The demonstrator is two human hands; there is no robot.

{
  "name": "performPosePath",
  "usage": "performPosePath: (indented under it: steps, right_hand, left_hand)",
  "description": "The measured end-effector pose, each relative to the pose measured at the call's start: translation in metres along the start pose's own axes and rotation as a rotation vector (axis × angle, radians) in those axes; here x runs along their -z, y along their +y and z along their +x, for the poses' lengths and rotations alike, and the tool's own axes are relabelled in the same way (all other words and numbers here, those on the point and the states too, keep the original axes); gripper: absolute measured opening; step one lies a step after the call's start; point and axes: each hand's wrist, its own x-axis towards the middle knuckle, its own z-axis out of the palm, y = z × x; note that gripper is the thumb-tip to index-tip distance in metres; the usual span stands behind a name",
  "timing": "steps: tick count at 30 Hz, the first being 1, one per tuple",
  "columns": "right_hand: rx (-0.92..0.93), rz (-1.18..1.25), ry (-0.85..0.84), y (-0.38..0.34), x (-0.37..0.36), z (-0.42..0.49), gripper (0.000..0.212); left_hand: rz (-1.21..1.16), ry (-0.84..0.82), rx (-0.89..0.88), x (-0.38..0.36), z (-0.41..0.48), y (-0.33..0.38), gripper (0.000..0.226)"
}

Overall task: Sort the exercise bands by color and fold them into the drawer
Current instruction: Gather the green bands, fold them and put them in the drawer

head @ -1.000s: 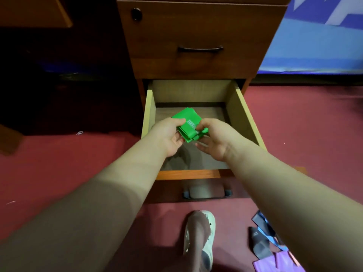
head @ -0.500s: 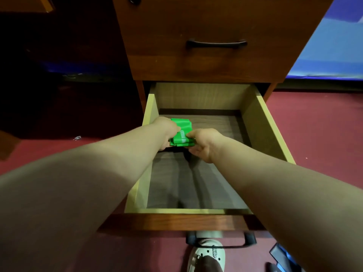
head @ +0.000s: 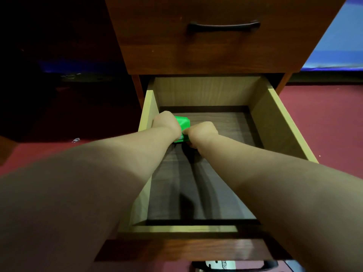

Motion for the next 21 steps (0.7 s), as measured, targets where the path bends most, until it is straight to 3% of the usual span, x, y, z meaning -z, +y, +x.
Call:
performPosePath:
  steps: [4,9,17,21]
  right_hand:
    - [0.057,-0.164,0.064,0.004,0.011,-0.002,0.038]
    - [0.089,-0.233,0.039,0.006,0.009,0.001,0.041]
    - [0.08,-0.354,0.024,0.003,0.007,0.008,0.044]
    - [-0.004,-0.289,-0.122,0.001,0.009,0.011,0.043]
  left_hand:
    - [-0.169,0.061,0.016,-0.004,0.0,0.002,0.05]
    - [0.039,0.116,-0.184,-0.007,-0.003,0.0,0.039]
    - [0.052,0.045,-0.084,-0.003,0.001,0.005,0.032]
    - [0.111,0.016,-0.062,-0.005,0.0,0.006,0.034]
